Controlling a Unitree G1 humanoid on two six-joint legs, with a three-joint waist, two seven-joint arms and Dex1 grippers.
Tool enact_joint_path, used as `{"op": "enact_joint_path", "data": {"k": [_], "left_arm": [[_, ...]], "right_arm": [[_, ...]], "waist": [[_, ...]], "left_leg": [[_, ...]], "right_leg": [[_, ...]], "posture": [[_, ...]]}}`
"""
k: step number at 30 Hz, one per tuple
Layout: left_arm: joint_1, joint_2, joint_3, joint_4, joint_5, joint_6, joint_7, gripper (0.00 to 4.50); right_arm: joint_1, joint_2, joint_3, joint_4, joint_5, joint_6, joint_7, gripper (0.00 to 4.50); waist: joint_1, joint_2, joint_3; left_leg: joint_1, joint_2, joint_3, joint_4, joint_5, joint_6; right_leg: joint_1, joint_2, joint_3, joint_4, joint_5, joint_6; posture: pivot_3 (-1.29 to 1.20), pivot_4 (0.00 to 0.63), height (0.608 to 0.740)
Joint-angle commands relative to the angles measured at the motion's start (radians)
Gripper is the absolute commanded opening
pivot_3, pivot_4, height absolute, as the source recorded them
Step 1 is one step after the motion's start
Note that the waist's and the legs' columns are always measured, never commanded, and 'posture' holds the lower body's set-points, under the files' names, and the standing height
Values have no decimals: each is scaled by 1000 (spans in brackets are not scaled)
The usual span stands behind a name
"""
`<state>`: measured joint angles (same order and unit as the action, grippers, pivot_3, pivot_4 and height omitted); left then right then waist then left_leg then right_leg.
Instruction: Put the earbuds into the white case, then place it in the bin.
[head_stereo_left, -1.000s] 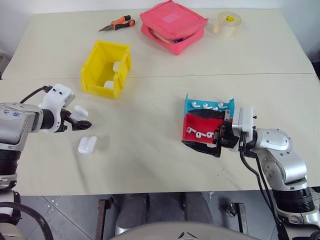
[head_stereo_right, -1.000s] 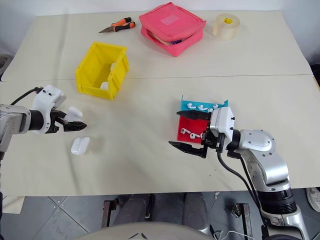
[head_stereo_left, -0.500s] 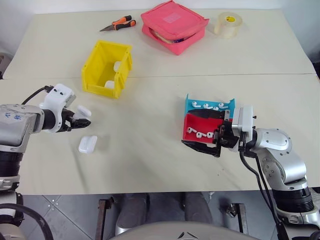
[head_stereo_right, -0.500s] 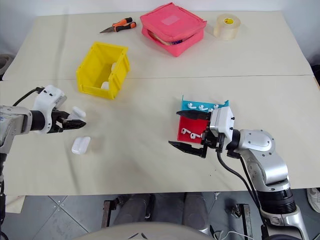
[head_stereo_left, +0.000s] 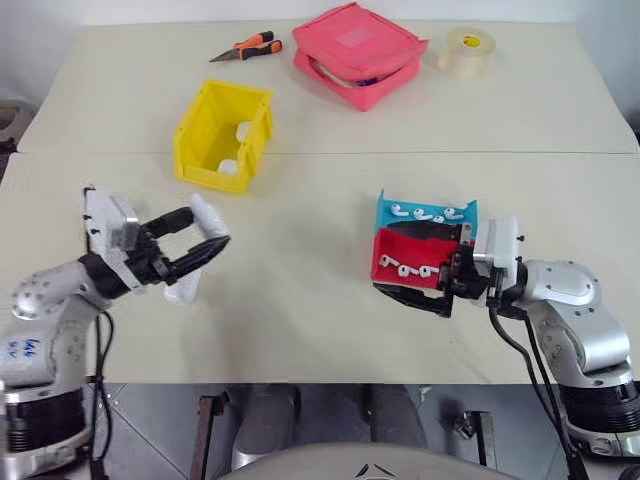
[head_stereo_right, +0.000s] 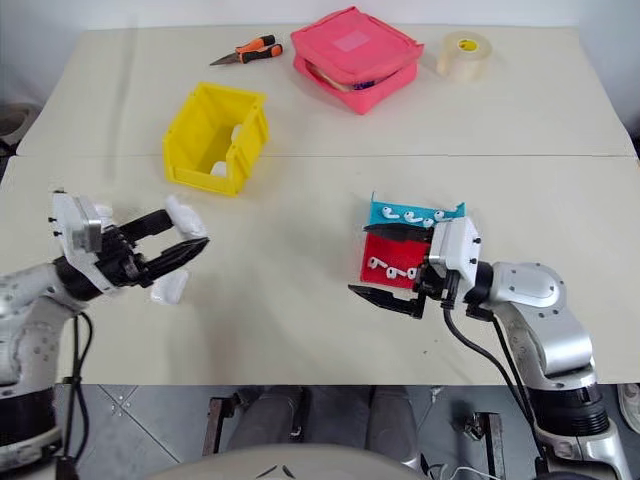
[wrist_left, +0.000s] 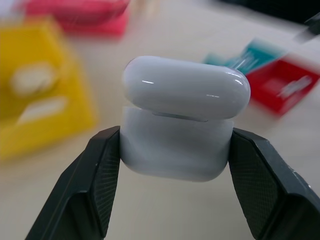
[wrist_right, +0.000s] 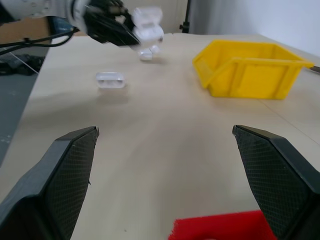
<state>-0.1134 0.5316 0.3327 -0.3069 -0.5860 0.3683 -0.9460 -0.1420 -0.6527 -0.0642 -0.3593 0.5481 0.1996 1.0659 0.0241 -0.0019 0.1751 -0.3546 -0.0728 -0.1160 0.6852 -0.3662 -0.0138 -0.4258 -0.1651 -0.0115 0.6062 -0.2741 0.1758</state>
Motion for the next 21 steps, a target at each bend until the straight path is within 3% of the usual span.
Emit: {"op": "enact_joint_path", "data": {"k": [1, 6, 15, 21], "left_arm": [[-52, -110, -104, -32, -50, -108, -44, 2861], [-122, -254, -251, 62, -16, -212, -95, 2861], [-232, -404, -426, 258, 25, -370, -225, 2861], [-271, -434, -471, 360, 38, -418, -287, 2861]], "right_arm": [[60, -36, -96, -69, 22, 1, -25, 4500], [202, -75, -228, -135, 18, -1, -62, 4500], [577, -87, -551, -156, 4, -46, -10, 4500], [530, -196, -513, -159, -26, 87, -55, 4500]], "waist": [[6, 0, 0], [1, -1, 0], [-3, -1, 0], [-1, 2, -2]], "left_leg": [[0, -1, 0, 0, 0, 0], [0, -1, 8, 0, 0, 1], [2, -1, 11, 0, 0, 4], [7, 0, 15, -1, -1, 7]], "right_leg": [[0, 0, 0, 0, 0, 0], [1, 0, 0, -1, 0, 0], [6, 1, 0, -7, 3, 5], [14, 1, 0, -17, 6, 11]], "posture": [[0, 150, 740], [0, 150, 740], [0, 150, 740], [0, 150, 740]]}}
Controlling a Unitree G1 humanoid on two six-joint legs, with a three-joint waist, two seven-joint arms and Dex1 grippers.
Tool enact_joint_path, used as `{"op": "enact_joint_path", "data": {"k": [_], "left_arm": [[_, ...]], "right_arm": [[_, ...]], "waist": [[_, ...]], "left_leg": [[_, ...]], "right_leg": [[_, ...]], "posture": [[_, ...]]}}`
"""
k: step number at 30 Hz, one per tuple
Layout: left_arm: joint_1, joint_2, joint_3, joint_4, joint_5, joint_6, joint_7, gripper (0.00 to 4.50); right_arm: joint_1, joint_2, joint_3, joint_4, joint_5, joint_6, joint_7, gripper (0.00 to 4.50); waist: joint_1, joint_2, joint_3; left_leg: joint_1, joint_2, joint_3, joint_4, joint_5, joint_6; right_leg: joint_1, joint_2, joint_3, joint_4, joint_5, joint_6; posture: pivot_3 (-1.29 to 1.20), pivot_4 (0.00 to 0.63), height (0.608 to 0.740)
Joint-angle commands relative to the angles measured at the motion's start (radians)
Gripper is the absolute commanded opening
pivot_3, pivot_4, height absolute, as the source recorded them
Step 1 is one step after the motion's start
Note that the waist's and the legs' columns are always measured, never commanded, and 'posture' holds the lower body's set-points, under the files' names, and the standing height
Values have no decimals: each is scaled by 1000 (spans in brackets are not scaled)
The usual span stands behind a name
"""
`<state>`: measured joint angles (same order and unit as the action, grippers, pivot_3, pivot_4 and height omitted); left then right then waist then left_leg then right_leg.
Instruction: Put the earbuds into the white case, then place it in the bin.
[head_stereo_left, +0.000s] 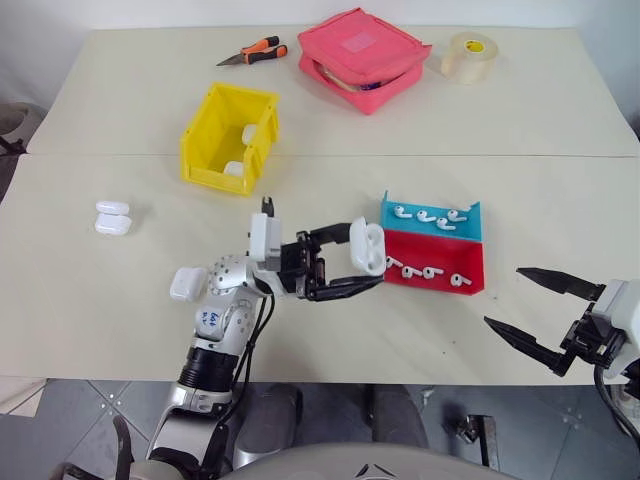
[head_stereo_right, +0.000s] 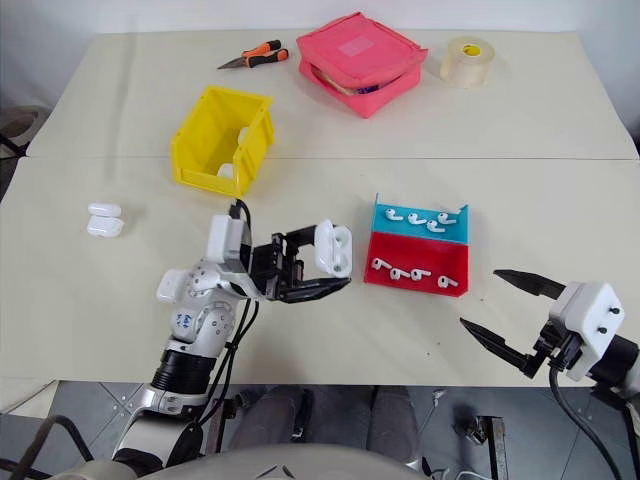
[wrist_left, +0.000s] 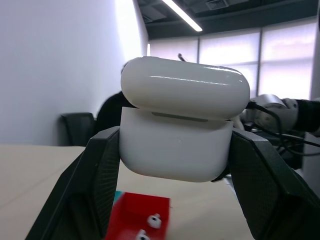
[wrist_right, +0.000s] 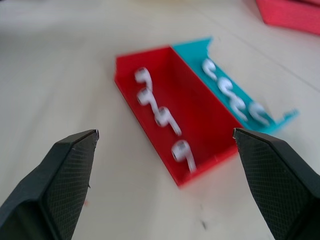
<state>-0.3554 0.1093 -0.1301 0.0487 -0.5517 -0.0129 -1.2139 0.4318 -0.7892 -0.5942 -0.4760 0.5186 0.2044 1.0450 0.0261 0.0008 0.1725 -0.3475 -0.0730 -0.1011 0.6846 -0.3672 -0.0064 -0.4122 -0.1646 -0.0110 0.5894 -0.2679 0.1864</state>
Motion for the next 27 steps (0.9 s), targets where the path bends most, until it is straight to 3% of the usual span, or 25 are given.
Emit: {"op": "enact_joint_path", "data": {"k": [1, 9, 13, 18, 25, 27], "left_arm": [[-26, -14, -14, 2, 6, -41, -21, 2861], [-22, -30, -34, 24, 28, -87, -21, 2861], [-5, -46, -49, 9, 39, -99, 5, 2861], [6, -58, -57, 3, 48, -113, 28, 2861], [4, -65, -62, 7, 54, -127, 43, 2861], [2, -65, -63, 8, 54, -129, 46, 2861]], "right_arm": [[-51, -78, 25, -52, 10, 115, -41, 4500], [-401, -357, 343, -84, 46, 498, -62, 4500], [-550, -421, 514, -42, -45, 534, -46, 4500], [-677, -439, 676, 24, -167, 522, -29, 4500], [-740, -447, 772, 57, -275, 492, 23, 4500], [-752, -441, 782, 62, -297, 493, 28, 4105]], "waist": [[-3, 0, 0], [3, 0, 0], [6, 0, 0], [3, 0, 0], [1, 0, 0], [1, 0, 0]], "left_leg": [[0, 0, 0, 0, 0, 0], [-3, 0, -3, 0, 0, 0], [-6, 0, -5, 1, 0, 1], [-6, 0, -4, 1, -1, 1], [-6, 0, -3, 1, -1, 1], [-6, 0, -3, 1, -1, 1]], "right_leg": [[0, 0, 0, 0, 0, 0], [-1, 0, -2, -3, 0, 0], [-2, -1, -3, -5, 2, -1], [-2, -1, -4, -6, 3, 0], [-2, -1, -3, -6, 3, 0], [-3, -1, -3, -6, 3, 0]], "posture": [[0, 150, 740], [0, 150, 740], [0, 150, 740], [0, 150, 740], [0, 150, 740], [0, 150, 740]]}}
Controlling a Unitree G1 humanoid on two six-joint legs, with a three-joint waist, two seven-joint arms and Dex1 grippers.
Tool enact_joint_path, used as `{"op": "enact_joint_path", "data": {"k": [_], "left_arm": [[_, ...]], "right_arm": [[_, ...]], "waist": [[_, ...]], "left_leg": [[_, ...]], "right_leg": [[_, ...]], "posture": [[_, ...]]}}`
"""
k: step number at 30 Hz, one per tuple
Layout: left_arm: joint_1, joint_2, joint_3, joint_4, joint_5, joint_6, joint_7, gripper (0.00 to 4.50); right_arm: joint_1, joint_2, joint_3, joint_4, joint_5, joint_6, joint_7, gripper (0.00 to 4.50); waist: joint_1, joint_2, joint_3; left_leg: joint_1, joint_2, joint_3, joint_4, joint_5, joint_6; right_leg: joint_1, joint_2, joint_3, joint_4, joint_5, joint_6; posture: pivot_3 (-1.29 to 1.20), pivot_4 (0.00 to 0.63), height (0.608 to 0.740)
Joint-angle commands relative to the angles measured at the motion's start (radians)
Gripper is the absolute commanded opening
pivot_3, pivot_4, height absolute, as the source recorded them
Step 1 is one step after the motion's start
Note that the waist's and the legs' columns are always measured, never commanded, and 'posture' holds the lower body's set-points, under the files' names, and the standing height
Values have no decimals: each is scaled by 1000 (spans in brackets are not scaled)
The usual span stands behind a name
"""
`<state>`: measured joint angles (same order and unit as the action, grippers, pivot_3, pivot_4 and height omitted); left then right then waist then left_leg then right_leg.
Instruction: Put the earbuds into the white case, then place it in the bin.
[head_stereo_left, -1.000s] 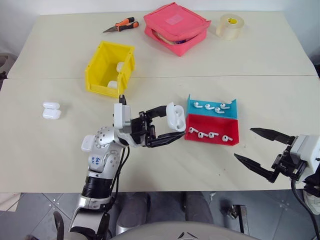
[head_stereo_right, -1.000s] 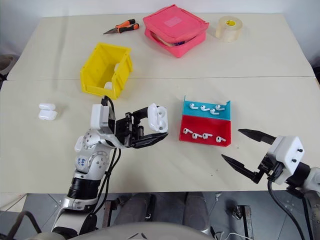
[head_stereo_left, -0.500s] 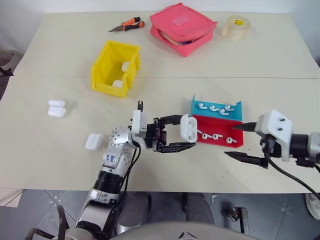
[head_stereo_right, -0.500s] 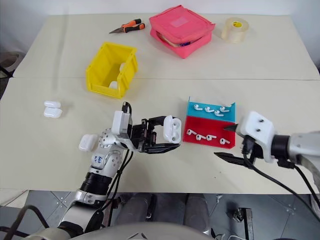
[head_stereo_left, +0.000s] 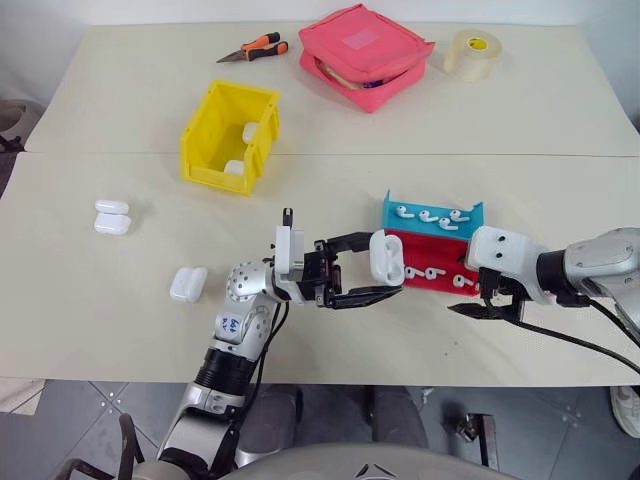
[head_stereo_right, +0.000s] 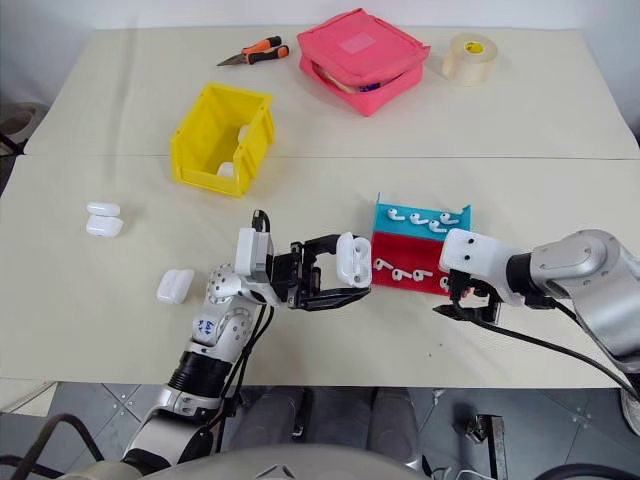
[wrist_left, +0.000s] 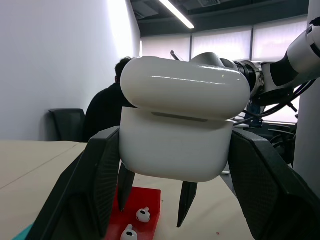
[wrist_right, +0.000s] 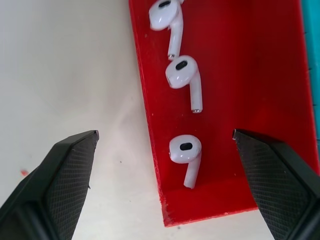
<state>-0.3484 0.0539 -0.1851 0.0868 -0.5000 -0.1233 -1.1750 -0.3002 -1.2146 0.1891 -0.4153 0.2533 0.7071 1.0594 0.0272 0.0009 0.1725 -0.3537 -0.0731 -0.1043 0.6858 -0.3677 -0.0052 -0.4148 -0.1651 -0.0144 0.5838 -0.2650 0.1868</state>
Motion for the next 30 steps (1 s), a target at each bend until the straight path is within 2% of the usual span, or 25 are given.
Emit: {"op": "enact_joint_path", "data": {"k": [1, 6, 24, 28, 30], "left_arm": [[-6, -10, -9, -30, 3, -19, 9, 2861], [-10, -9, -9, -31, 1, -16, 12, 2861], [-27, -8, -10, -28, -2, -9, 13, 2861], [-27, -8, -10, -30, -2, -8, 16, 2861], [-27, -7, -10, -32, -2, -7, 18, 2861]], "right_arm": [[-25, -11, 3, 5, -38, -8, 14, 3899], [-29, -5, 15, 18, -74, -21, 30, 2189], [-48, 17, 47, 42, -144, -45, 65, 2189], [-50, 21, 56, 59, -169, -69, 70, 1314], [-49, 21, 59, 71, -181, -85, 74, 626]], "waist": [[0, 0, 0], [0, 0, 0], [0, 0, 0], [0, 0, 0], [-1, 0, 0]], "left_leg": [[0, 0, 0, 0, 0, 0], [0, 0, 0, 0, 0, 0], [0, 0, 0, 0, 0, 0], [0, 0, 0, 0, 0, 0], [0, 0, 0, 0, 0, 0]], "right_leg": [[0, 0, 0, 0, 0, 0], [0, 0, 0, 0, 0, 0], [0, 0, 0, 0, 0, 0], [0, 0, 0, 0, 0, 0], [0, 0, 0, 0, 0, 0]], "posture": [[0, 150, 740], [0, 150, 740], [0, 150, 740], [0, 150, 740], [0, 150, 740]]}}
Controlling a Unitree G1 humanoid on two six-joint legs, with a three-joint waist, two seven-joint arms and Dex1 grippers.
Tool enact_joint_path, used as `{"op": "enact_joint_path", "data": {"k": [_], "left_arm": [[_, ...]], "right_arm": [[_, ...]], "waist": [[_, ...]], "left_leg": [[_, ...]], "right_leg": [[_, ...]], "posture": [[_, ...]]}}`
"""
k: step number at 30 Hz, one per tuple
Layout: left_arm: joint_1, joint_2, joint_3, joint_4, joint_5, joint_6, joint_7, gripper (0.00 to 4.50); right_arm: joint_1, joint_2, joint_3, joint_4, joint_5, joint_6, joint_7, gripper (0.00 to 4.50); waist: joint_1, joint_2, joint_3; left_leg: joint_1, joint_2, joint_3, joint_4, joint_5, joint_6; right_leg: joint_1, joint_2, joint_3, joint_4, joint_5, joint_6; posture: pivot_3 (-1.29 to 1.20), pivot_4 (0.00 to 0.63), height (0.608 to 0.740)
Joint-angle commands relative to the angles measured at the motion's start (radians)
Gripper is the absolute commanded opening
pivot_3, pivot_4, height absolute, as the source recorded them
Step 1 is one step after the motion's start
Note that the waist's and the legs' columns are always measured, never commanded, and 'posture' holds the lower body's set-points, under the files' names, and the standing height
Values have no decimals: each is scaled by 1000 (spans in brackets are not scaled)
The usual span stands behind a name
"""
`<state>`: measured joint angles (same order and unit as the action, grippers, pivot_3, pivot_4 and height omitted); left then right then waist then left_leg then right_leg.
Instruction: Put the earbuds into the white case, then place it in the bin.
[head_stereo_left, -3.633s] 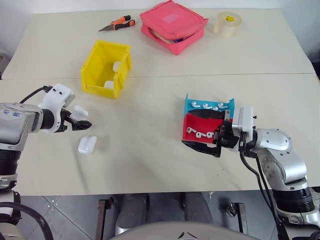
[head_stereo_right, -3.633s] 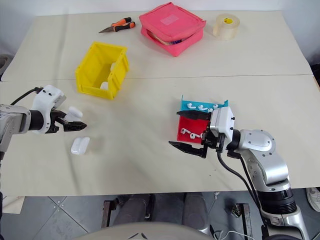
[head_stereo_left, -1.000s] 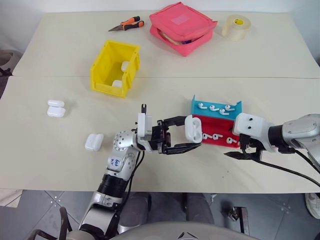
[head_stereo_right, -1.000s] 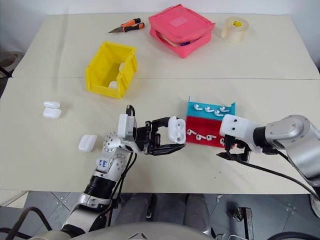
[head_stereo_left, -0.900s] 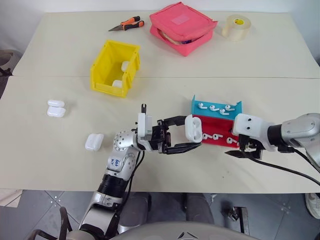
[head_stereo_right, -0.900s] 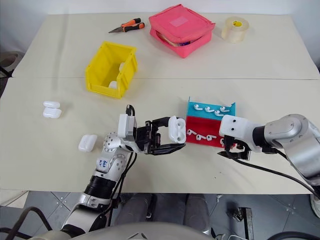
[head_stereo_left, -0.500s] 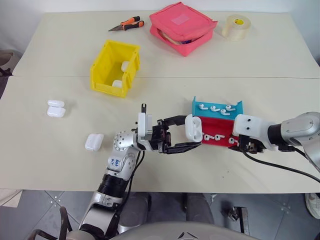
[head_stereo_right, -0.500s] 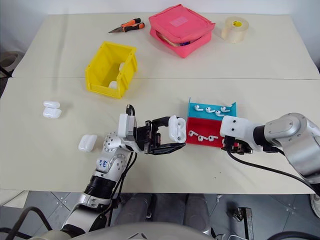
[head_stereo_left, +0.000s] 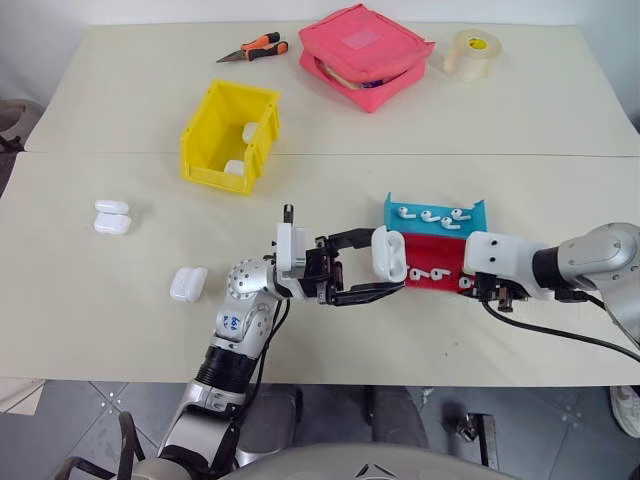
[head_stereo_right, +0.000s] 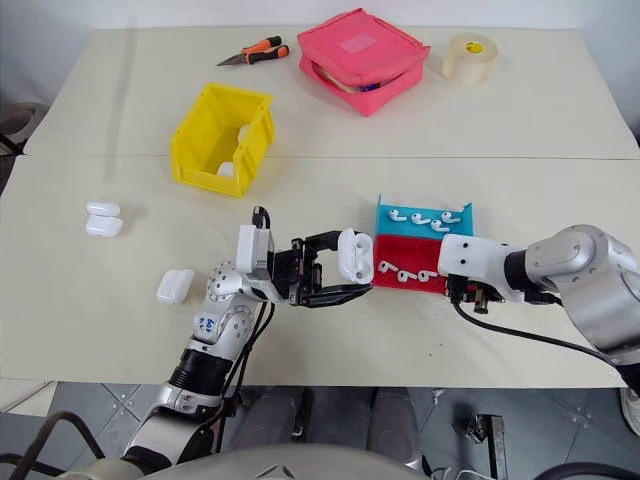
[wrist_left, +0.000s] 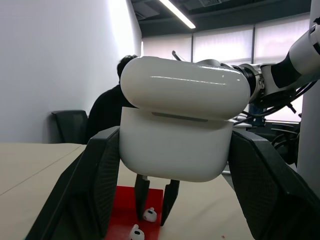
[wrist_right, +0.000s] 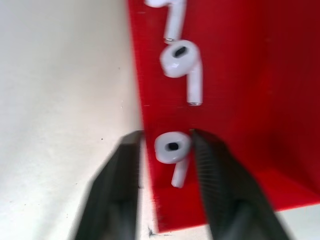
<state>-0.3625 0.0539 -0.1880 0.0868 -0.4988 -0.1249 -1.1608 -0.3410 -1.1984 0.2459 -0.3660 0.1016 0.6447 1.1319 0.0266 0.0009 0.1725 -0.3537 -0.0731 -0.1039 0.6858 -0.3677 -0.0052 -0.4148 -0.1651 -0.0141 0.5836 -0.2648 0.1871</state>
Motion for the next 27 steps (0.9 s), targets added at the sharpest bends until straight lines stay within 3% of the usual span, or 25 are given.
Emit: {"op": "enact_joint_path", "data": {"k": [1, 16, 18, 23, 27], "left_arm": [[-13, -6, -8, -34, -3, -5, 5, 2861], [-13, 4, -4, -33, -16, 3, -6, 2861], [-19, 9, 2, -27, -29, 10, -23, 2861], [-42, 11, 14, -7, -49, 31, -57, 2861], [-69, 18, 23, 15, -48, 64, -63, 2861]], "right_arm": [[-8, 6, 4, 28, -35, -31, 4, 489], [3, 58, -34, 31, -54, -65, -7, 489], [15, 66, -97, -5, -18, -48, -19, 489], [137, 160, -394, -148, 213, -24, -13, 489], [261, 369, -636, -199, 366, -76, -108, 489]], "waist": [[0, 0, 0], [-2, 0, 0], [-2, 0, 0], [5, 0, 0], [15, -3, 1]], "left_leg": [[0, 0, 0, 0, 0, 0], [1, 0, 0, 0, 0, 0], [1, 0, 1, 0, 0, 0], [-1, 0, 0, 0, 0, 0], [-1, 0, -1, 0, 0, 0]], "right_leg": [[0, 0, 0, 0, 0, 0], [0, 0, 0, 0, 0, 0], [0, 0, 0, 0, 0, 0], [-1, 0, 0, 0, 0, 0], [1, 0, -1, 0, 1, 0]], "posture": [[0, 150, 740], [0, 150, 740], [0, 150, 740], [0, 150, 740], [0, 150, 740]]}}
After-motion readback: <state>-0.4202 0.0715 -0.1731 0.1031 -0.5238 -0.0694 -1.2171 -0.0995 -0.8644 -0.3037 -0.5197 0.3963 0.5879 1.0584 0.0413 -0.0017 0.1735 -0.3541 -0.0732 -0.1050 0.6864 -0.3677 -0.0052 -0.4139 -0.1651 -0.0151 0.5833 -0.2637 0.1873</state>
